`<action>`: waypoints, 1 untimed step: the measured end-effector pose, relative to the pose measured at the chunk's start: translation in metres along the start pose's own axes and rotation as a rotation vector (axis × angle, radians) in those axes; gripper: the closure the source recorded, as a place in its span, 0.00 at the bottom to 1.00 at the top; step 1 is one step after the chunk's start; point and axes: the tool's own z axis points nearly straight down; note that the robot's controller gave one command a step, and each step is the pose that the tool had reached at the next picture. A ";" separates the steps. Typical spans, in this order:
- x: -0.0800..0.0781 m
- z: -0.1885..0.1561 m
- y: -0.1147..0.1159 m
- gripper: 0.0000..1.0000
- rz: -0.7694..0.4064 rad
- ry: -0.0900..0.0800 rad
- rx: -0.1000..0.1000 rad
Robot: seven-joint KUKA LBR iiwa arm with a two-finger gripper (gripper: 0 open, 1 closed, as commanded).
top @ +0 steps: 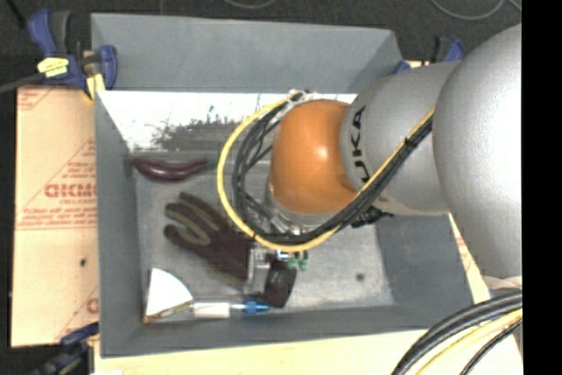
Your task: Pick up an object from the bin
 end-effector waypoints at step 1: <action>0.005 -0.018 0.037 0.00 -0.005 0.001 0.003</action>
Offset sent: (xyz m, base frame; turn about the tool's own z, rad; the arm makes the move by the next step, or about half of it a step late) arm 0.0159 -0.0156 -0.0041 -0.1671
